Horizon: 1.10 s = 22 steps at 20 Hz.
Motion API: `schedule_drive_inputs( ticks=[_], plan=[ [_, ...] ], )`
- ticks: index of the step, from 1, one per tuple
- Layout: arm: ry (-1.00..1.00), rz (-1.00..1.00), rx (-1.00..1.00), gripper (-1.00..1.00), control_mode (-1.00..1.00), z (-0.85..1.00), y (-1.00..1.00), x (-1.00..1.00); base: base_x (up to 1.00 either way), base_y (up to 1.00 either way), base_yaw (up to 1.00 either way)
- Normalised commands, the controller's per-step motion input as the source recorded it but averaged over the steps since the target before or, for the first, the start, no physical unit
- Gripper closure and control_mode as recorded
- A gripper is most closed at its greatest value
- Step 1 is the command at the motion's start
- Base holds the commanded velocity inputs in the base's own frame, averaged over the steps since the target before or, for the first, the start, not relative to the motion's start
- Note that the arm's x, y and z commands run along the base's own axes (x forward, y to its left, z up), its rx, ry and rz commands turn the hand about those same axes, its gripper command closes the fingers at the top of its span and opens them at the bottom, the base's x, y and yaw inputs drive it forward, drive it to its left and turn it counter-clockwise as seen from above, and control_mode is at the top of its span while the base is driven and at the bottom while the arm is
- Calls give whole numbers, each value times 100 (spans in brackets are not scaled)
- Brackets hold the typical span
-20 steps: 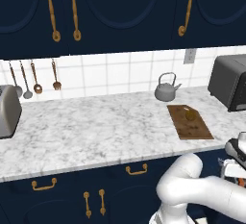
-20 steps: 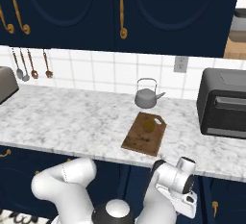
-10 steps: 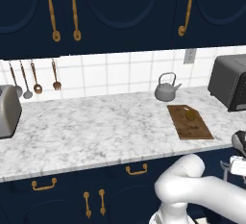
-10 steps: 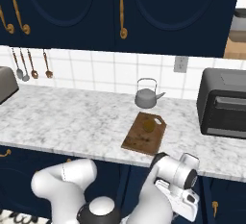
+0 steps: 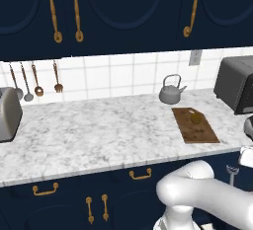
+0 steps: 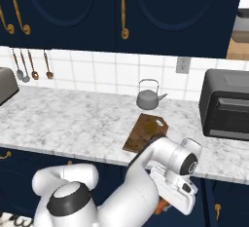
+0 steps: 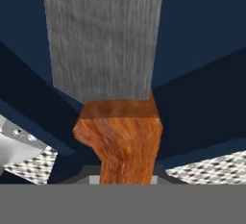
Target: Place the appropriate cutting tool for cutting the avocado skin on the cutting board.
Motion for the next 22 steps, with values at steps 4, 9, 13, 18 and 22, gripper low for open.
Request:
schedule_drive_inputs(
  ticks=[4, 9, 13, 18, 22],
  plan=[
    [0, -22, -5, 100, -100, 82, 23, 17, 0, 0, 0],
    [0, -13, -10, 100, -100, 38, 11, 57, 0, 0, 0],
    [0, -4, -9, 100, -100, 6, 0, 75, 0, 0, 0],
    [-5, 0, -2, 100, -100, 0, 1, 87, 0, 0, 0],
    [-6, 0, 0, 100, -100, 0, 10, 90, 0, 0, 0]
  ],
)
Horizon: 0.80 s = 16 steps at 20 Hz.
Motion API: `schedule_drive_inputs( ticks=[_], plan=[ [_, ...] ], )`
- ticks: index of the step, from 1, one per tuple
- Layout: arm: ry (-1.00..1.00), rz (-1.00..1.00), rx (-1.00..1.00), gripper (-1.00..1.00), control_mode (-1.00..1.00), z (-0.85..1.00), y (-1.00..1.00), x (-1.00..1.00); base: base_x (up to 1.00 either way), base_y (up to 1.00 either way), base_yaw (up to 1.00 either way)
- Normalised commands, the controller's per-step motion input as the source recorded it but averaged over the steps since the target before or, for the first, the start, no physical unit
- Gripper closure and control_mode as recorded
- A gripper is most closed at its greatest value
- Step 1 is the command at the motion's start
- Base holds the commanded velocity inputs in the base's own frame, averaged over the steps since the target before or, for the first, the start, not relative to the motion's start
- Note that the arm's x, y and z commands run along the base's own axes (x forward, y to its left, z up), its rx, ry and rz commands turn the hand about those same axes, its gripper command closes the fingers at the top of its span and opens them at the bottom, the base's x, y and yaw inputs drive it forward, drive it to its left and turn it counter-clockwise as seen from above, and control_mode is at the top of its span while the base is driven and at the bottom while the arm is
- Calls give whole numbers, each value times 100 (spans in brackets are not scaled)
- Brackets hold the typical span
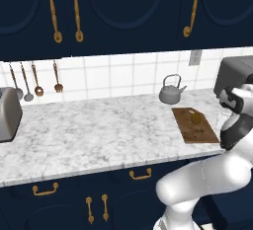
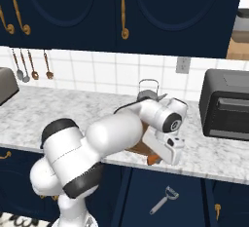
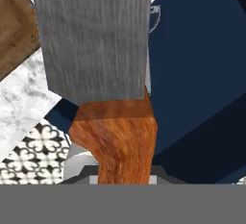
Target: Place the appropriate cutting tool for cutting the avocado skin on the cutting board.
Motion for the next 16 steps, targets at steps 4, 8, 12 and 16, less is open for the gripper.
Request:
schedule_drive_inputs(
  ticks=[4, 8, 12, 16],
  plan=[
    [-6, 0, 0, 100, -100, 0, 25, 79, 0, 0, 0],
    [-7, 0, -1, 100, -100, -6, 26, 65, 0, 0, 0],
    [-6, 0, -2, 100, -100, -24, 22, 51, 0, 0, 0],
    [-1, 0, 0, 100, -100, -34, 34, 48, 0, 0, 0]
  ],
)
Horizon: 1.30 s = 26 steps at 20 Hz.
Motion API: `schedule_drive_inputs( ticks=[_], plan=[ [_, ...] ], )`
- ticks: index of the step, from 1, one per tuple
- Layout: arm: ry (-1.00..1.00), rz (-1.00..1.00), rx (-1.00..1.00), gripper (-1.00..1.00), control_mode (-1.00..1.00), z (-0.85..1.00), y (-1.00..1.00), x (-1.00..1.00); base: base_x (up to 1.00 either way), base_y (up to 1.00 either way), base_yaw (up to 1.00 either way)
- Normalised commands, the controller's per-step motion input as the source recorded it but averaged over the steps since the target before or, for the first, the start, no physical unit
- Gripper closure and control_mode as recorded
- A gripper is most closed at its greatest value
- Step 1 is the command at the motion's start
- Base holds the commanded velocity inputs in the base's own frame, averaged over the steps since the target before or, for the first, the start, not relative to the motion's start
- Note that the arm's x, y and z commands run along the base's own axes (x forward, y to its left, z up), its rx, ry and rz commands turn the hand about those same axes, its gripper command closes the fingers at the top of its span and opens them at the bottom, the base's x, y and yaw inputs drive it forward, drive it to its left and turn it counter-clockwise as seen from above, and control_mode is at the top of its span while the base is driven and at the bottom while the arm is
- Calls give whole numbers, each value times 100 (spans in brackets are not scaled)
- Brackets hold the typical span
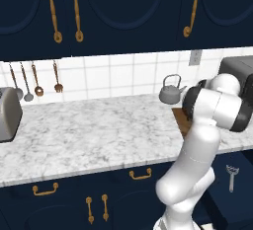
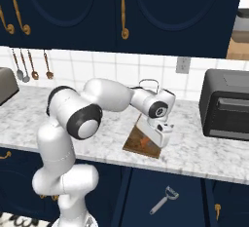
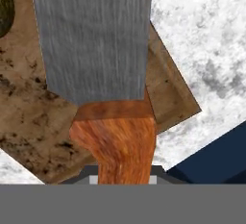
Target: Place the appropriate cutting tool for cutting the avocado skin on the cutting board.
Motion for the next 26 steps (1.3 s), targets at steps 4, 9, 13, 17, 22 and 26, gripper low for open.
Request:
schedule_drive_inputs(
  ticks=[4, 9, 13, 17, 22, 26],
  plan=[
    [0, 0, 0, 100, -100, -24, 39, 41, 0, 0, 0],
    [0, 0, 0, 100, -100, -27, 22, 24, 0, 0, 0],
    [0, 0, 0, 100, -100, -44, 6, 1, 0, 0, 0],
    [1, 0, -1, -100, -100, -51, 30, 0, 0, 0, 0],
    [0, -1, 0, -100, -100, 4, 28, -12, 0, 0, 0],
    [0, -4, 0, -100, -100, 79, 34, -57, 0, 0, 0]
  ],
)
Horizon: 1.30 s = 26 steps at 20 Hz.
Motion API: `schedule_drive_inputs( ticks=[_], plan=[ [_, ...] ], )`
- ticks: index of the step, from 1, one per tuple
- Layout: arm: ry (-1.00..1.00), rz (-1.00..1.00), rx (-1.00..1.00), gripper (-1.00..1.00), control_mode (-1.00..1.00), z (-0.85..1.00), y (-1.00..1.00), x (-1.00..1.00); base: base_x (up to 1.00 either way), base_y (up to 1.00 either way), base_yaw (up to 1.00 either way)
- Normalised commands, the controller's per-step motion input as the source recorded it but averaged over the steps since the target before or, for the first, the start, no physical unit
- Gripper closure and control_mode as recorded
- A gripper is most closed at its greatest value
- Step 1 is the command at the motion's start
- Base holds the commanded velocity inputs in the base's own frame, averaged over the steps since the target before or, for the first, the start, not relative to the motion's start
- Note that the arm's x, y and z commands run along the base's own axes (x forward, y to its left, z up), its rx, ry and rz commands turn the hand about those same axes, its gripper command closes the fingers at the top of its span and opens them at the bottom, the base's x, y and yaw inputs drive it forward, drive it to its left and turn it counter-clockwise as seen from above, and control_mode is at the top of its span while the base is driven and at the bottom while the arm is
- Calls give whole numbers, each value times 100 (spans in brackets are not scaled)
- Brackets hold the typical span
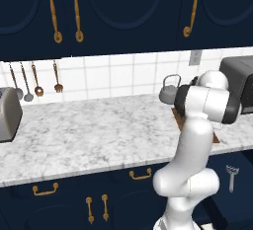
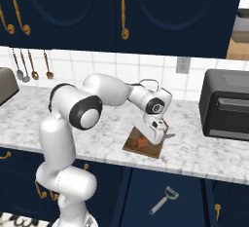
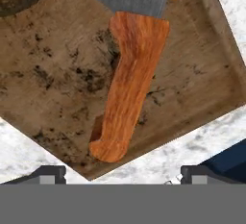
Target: Place the appropriate cutting tool for cutting the avocado skin on the cutting board.
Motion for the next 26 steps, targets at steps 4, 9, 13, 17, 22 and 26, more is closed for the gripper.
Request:
schedule_drive_inputs(
  ticks=[4, 9, 13, 17, 22, 26],
  plan=[
    [0, -5, 0, -100, -100, 91, 56, -42, 0, 0, 0],
    [0, -4, -1, -100, -100, 66, 68, -32, 0, 0, 0],
    [0, 0, -6, -100, -100, 11, 91, -5, 0, 0, 0],
    [0, 0, -5, -100, -100, 0, 85, 1, 0, 0, 0],
    [0, 0, -4, -100, -100, 0, 71, 10, 0, 0, 0],
    [0, 2, -2, -100, -100, 0, 71, 18, 0, 0, 0]
  ],
)
